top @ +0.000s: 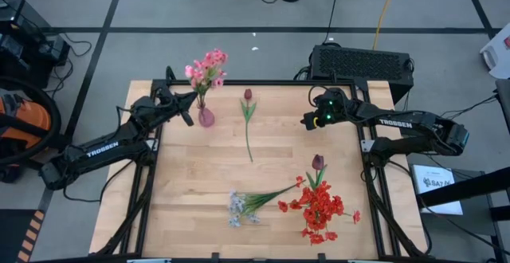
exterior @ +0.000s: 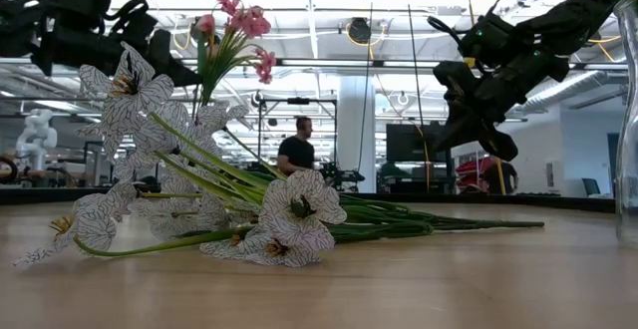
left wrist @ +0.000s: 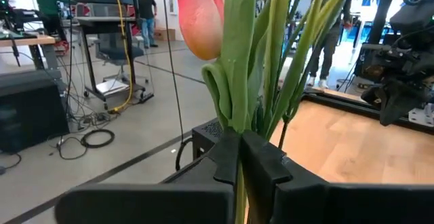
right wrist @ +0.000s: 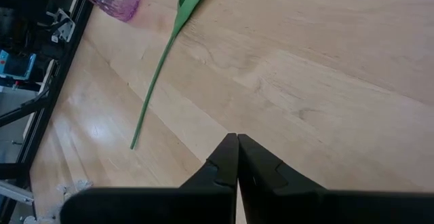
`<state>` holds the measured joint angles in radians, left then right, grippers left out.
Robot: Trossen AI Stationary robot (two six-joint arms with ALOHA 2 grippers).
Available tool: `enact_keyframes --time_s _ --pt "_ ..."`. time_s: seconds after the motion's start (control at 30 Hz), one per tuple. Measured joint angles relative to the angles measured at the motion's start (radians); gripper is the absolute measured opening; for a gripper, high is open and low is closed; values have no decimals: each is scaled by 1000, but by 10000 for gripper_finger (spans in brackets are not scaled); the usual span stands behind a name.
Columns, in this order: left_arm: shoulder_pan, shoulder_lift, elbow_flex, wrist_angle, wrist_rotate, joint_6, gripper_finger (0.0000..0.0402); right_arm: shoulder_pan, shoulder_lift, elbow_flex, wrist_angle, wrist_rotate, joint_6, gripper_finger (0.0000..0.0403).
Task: Sort flowers into vase by color
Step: Put the pink tulip flower into the pink vase
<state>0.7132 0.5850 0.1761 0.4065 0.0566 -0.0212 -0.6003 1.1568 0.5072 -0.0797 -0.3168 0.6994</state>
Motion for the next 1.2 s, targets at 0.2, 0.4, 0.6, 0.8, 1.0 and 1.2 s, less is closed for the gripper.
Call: enact_keyframes --time_s 0.2,0.4,0.6,0.8,1.0,1.2 --pt "0 0 0 0 5 -1 52 0 0 0 0 2 16 0" --pt "0 0 0 1 5 -1 101 0 0 0 0 2 23 0" --pt "0 0 28 -36 -3 -3 136 0 0 0 0 2 23 0" --pt "-12 -13 128 -215 -5 0 139 0 0 0 1 3 23 0" --pt "-14 -42 223 -460 -6 0 139 0 0 0 1 4 22 0" --pt "-13 -82 307 -648 -8 1 139 0 0 0 1 11 22 0"
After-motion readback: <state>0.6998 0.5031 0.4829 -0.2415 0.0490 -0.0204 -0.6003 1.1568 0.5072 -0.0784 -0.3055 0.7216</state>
